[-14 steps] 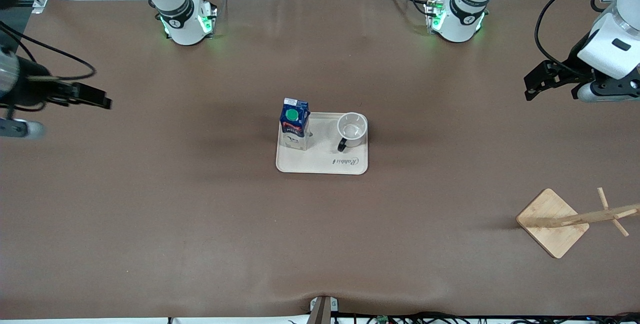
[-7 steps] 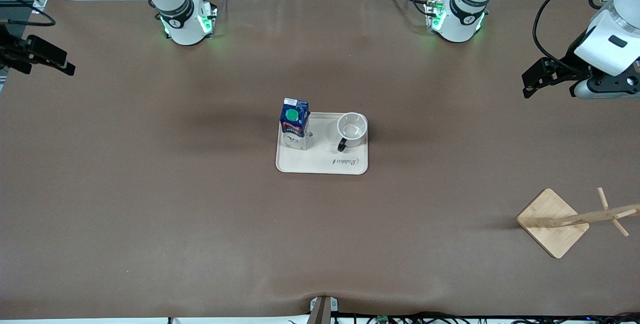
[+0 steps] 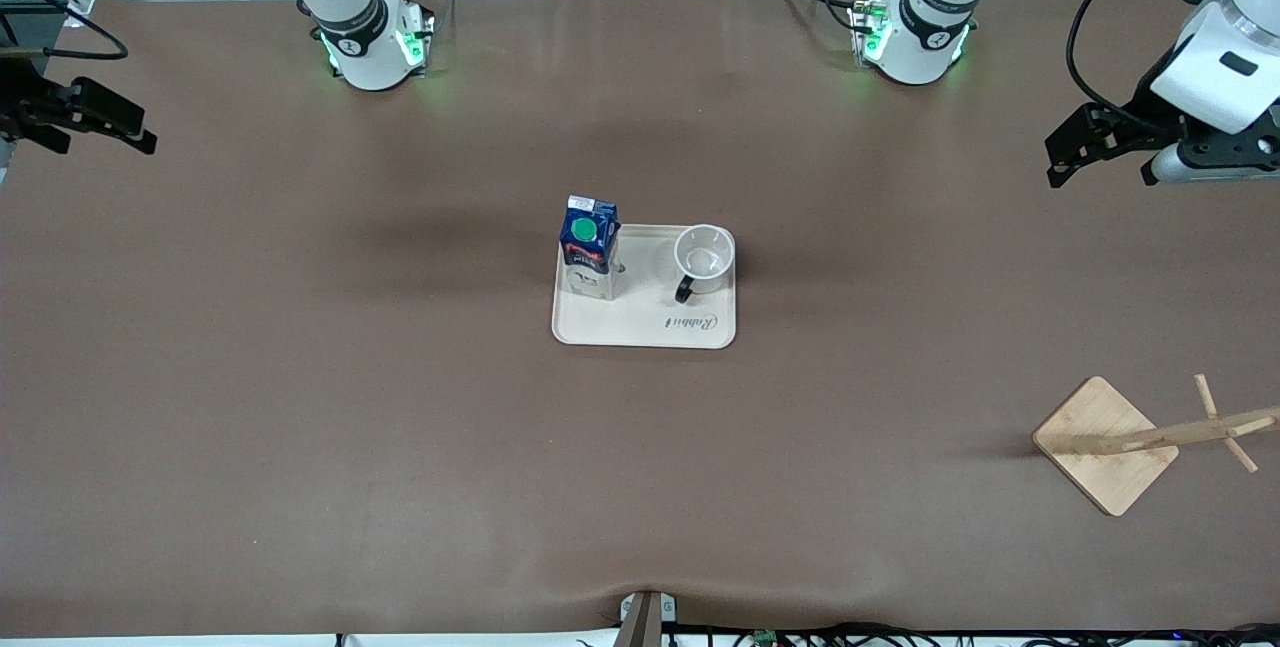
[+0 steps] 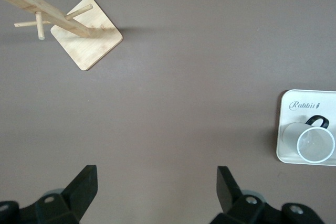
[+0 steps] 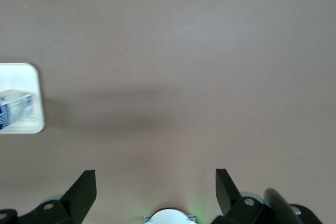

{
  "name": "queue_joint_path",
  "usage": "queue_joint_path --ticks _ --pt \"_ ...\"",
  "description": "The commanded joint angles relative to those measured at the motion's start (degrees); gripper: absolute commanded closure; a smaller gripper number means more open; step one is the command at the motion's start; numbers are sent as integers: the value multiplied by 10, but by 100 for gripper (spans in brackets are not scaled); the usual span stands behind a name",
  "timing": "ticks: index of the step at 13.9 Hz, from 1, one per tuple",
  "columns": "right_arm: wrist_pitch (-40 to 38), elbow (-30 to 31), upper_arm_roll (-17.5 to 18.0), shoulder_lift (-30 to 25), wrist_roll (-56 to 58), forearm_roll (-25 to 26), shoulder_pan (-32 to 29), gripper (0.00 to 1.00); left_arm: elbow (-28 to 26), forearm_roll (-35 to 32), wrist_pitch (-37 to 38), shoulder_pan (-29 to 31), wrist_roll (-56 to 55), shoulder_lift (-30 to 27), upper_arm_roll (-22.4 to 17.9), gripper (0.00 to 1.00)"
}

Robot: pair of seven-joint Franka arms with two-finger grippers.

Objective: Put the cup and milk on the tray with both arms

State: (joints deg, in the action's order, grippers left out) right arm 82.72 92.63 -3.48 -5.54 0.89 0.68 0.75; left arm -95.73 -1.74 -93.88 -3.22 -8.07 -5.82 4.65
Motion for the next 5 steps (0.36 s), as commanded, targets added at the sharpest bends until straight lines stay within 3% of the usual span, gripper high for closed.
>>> queue_joint_path --ticks 1,5 --pt "5 17 7 -16 7 24 -3 0 29 10 38 0 1 6 -3 0" --pt "1 16 8 -16 6 18 -1 0 31 9 41 -1 0 12 -7 0"
